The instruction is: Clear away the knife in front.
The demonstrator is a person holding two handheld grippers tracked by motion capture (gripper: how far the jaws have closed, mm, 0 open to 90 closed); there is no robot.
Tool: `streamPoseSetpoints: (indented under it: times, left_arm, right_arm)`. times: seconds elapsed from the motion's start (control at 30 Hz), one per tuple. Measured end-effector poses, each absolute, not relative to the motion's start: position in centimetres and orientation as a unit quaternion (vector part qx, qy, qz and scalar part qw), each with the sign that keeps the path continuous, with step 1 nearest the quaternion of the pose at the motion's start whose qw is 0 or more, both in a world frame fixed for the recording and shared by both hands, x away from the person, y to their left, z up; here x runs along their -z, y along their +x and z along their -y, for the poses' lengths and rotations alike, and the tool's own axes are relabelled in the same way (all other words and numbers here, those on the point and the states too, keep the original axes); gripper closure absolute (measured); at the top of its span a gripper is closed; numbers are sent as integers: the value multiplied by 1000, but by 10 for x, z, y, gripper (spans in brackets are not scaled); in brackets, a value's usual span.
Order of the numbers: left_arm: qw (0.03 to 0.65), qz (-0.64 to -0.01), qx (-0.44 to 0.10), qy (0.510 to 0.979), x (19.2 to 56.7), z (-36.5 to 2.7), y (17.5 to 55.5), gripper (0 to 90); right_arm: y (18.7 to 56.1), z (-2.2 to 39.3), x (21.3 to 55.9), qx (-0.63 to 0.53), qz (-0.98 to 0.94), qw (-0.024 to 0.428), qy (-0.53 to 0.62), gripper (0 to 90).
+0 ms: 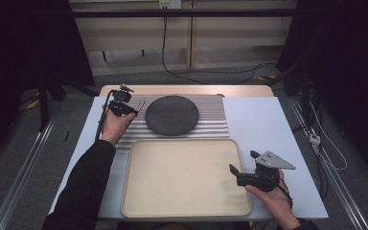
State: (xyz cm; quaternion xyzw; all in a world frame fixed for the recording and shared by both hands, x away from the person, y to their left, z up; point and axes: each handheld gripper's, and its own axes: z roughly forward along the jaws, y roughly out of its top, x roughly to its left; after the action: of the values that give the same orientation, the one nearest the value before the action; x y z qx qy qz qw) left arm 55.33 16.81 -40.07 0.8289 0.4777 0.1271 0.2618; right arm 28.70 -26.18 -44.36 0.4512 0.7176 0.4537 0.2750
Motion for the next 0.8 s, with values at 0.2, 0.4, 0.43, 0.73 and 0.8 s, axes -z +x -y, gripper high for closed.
streamPoseSetpoints:
  times: [0.2,0.4,0.43,0.73,0.8]
  left_arm:
    - [272,-463,-128,834,393,-165,538,798]
    - [282,-450,-131,837,385,-159,521,798]
    - [284,-449,-128,837,384,-158,518,798]
    - [314,-429,-115,839,377,-149,493,798]
    - [316,-424,-112,841,375,-148,488,798]
  right_arm:
    - [286,263,443,-454,-716,278,452,82]
    - [286,264,443,-453,-715,280,453,82]
    - [286,264,443,-453,-715,280,453,82]
    - [285,263,442,-451,-716,284,451,82]
    - [284,263,442,-452,-715,284,451,82]
